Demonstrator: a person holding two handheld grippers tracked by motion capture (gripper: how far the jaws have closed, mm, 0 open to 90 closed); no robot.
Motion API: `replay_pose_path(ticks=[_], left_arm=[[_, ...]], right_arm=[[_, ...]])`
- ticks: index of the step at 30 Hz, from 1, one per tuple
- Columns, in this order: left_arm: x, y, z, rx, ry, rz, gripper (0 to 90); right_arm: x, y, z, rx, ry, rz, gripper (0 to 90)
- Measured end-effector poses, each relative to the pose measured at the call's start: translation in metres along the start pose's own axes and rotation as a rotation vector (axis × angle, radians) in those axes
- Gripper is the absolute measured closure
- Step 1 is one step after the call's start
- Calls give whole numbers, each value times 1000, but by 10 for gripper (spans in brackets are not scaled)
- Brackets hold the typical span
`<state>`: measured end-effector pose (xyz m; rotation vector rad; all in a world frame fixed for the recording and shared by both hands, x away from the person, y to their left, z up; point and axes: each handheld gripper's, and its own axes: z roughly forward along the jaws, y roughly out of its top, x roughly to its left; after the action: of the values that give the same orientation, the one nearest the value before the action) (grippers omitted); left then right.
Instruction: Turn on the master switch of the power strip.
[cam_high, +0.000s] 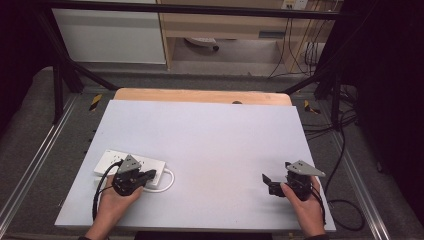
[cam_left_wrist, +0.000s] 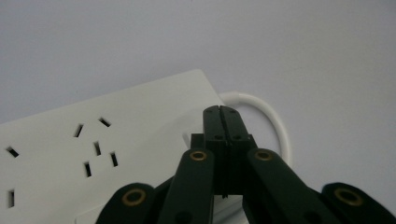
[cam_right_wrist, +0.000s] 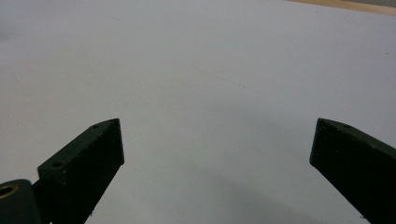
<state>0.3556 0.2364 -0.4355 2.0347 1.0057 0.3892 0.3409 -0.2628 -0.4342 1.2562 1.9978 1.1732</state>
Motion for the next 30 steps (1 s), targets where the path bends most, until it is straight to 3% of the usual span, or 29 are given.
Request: replay_pose_path(ticks=[19, 30], left_arm=[[2, 0, -2, -7, 1, -1, 900], [1, 2, -7, -73, -4, -7, 900]], right_arm=[[0, 0, -1, -3, -1, 2, 34], [0, 0, -1, -4, -2, 3, 34]])
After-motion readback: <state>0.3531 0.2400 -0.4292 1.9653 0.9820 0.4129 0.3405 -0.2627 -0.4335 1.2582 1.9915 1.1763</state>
